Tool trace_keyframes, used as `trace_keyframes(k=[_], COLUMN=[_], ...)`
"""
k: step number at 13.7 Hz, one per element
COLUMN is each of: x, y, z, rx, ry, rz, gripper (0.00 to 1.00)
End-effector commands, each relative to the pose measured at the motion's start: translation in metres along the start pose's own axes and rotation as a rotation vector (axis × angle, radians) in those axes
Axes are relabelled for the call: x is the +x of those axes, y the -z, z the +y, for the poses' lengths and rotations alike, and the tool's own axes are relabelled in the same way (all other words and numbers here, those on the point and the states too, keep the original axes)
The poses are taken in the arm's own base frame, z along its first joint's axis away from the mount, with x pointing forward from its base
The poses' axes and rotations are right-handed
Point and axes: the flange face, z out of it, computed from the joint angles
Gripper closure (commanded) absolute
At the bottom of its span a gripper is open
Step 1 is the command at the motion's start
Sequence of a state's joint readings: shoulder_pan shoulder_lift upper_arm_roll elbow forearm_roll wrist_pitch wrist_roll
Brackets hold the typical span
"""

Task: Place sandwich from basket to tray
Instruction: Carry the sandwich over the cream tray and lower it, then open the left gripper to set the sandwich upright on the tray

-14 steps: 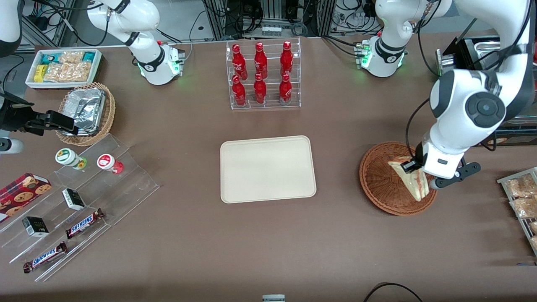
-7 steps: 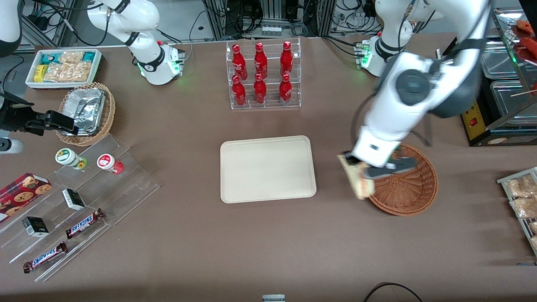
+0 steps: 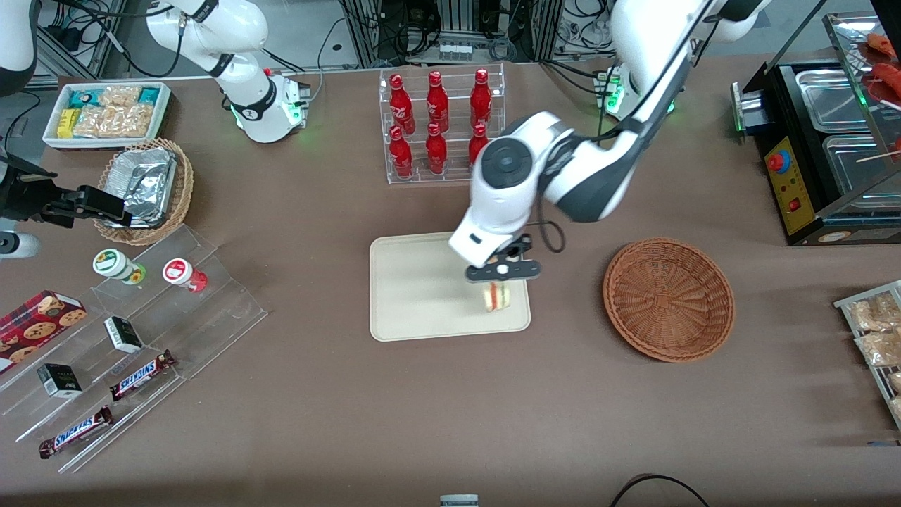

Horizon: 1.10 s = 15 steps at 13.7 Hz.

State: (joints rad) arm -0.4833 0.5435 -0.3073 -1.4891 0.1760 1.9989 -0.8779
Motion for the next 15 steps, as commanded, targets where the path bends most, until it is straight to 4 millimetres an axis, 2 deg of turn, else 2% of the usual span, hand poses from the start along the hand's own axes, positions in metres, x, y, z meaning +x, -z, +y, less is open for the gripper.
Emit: trace_keyframes(k=[1,2,6,9,11,12,13,14,15], x=[-0.008,-0.017,-0.039,-0.05,-0.051,-0.054,-0.055,-0.055,-0.055], y=[-0.037,-0.052,-0.099,-0.128,-0.137,-0.138,-0.139,-0.138,-0.135], z=[0.047,0.06,0.089,0.097,0.096,0.097,0.098,0.098,0.098], rx=[0.007,0.001,0.004,0.04,0.051,0.053,0.054,0.053,0.05], ry=[0.003,0.0,-0.034,-0.049,-0.053,-0.057,-0.061,-0.062,-0.06], rz=[0.049,0.062,0.087,0.091,0.087,0.084,0.083,0.084,0.087], gripper=[1.0,1.0,1.0,1.0,1.0,0.88,0.32,0.01,0.0])
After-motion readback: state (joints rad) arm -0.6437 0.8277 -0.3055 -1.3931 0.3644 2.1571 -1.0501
